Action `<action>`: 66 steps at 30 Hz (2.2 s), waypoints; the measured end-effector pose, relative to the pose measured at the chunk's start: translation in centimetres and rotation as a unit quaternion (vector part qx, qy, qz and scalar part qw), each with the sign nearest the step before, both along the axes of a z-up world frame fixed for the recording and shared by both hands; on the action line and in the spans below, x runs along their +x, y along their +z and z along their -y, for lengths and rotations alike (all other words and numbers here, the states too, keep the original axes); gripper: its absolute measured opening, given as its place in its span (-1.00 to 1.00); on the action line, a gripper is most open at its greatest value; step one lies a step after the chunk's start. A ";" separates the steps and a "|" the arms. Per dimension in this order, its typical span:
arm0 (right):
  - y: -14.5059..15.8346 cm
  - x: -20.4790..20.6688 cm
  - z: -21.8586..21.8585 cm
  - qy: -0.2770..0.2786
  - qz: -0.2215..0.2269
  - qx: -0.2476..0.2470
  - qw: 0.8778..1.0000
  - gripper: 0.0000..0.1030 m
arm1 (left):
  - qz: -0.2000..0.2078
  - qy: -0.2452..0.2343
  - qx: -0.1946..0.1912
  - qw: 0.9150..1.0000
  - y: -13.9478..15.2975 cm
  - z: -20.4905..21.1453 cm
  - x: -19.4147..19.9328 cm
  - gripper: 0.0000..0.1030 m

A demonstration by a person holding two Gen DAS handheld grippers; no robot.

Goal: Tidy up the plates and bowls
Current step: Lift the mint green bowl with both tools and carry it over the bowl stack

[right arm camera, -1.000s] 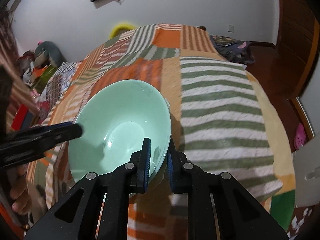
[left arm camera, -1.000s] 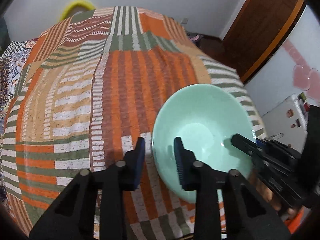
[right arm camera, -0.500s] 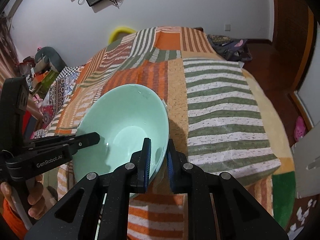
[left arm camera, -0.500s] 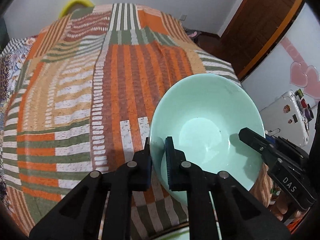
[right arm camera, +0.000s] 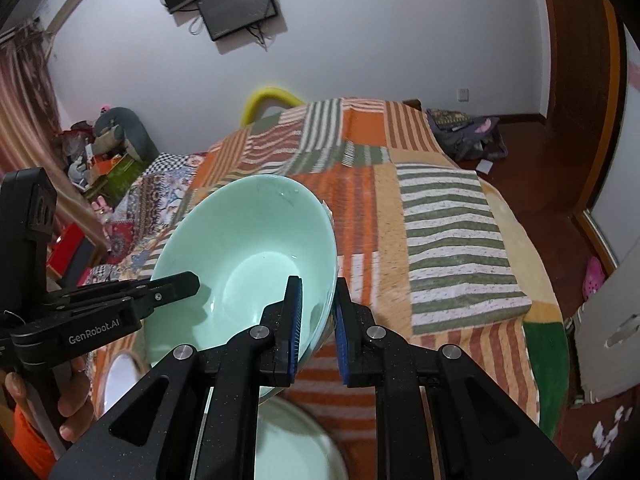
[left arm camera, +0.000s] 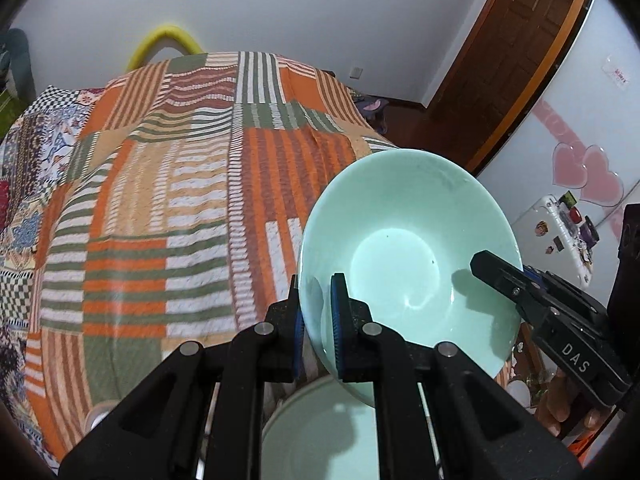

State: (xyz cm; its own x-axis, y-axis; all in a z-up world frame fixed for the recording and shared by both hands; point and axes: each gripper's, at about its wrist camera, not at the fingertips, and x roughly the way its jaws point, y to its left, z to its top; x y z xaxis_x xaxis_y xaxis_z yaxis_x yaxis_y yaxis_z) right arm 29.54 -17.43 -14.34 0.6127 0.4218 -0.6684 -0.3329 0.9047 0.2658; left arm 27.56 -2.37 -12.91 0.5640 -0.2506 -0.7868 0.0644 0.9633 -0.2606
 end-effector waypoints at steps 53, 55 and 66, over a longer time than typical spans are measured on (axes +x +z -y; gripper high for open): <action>-5.5 -10.2 -16.0 0.132 -0.067 0.011 0.989 -0.73 | -0.051 0.133 0.004 0.990 -5.4 -16.6 -18.1 -0.79; -5.9 -10.3 -16.3 0.133 -0.072 0.010 0.988 -0.73 | -0.056 0.135 0.004 0.989 -5.9 -16.8 -18.2 -0.79; -7.5 -10.4 -17.1 0.136 -0.088 -0.006 0.987 -0.73 | -0.078 0.138 0.005 0.987 -8.1 -17.5 -17.9 -0.79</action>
